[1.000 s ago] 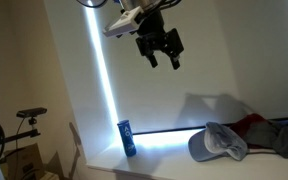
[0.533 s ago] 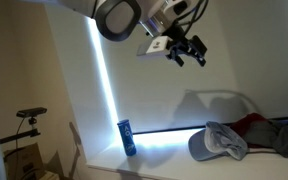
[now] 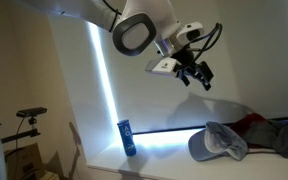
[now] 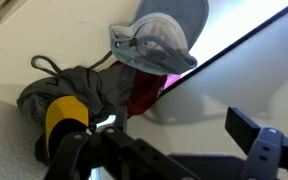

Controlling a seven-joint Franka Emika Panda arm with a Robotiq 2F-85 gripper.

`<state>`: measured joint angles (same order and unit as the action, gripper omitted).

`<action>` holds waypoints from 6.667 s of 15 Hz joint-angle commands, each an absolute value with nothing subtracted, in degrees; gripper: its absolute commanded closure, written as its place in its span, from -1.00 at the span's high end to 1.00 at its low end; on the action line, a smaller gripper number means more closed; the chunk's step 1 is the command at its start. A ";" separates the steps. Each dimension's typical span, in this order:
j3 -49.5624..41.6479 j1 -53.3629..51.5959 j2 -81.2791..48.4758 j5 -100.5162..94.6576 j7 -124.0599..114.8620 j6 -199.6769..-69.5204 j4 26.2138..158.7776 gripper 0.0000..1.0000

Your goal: Pick up the grey cloth and put it on top of the blue container.

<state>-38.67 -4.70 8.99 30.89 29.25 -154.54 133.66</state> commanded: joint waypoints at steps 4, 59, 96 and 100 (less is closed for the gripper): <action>-37.70 -6.49 -4.51 29.78 21.30 -154.56 129.84 1.00; -14.49 27.90 -51.32 27.25 -30.61 -144.53 75.49 1.00; -9.13 30.42 -68.15 20.95 -46.58 -128.89 51.58 1.00; -9.91 29.51 -66.69 21.69 -47.60 -130.84 54.21 0.50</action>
<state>-9.91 29.51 -66.69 21.68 -47.59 -130.82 54.20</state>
